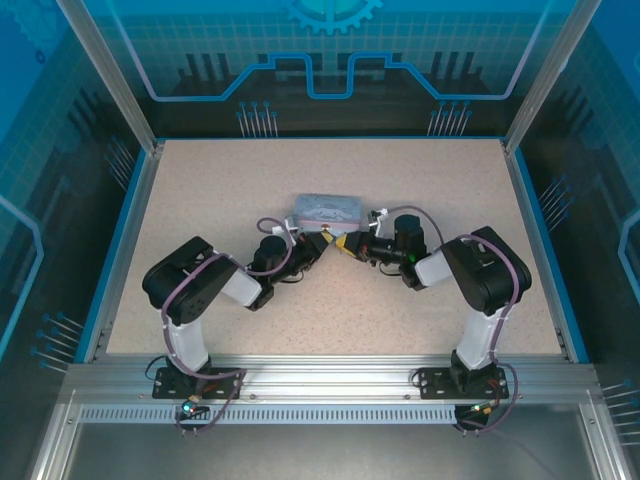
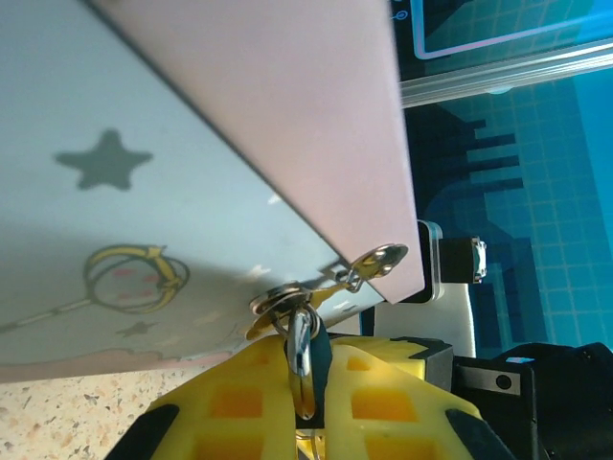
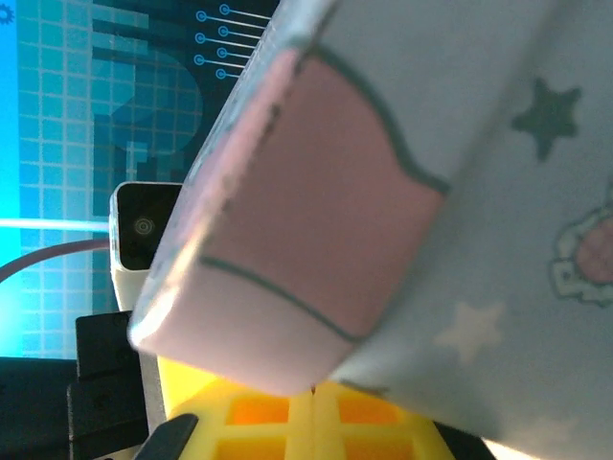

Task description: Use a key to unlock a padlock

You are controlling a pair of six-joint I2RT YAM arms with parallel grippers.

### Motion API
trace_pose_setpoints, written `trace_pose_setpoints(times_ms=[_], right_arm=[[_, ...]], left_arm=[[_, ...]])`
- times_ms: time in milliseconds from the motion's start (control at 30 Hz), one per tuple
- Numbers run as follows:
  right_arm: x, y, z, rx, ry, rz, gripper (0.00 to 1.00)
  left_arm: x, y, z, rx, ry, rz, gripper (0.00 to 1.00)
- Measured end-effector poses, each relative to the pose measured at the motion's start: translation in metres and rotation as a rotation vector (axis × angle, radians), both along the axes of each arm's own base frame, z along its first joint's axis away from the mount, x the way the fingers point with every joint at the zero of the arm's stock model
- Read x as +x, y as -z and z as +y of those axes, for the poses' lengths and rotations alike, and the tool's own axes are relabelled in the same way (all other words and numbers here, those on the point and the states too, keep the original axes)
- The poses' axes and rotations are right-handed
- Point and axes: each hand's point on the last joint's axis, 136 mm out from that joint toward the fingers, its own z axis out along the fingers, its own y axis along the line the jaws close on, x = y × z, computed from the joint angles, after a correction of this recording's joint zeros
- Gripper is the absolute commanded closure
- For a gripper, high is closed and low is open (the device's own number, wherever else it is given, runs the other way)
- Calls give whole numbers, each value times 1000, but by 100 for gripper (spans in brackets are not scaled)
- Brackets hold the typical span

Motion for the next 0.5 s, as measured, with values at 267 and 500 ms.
trace_pose_setpoints(times_ms=[267,500], right_arm=[[0,0,0,-3,-11,-30,100],[-2,1,0,-15,-36,-62,71]], left_arm=[[-1,0,0,5,1,3,100],[-3,1,-2,2,26,10,100]])
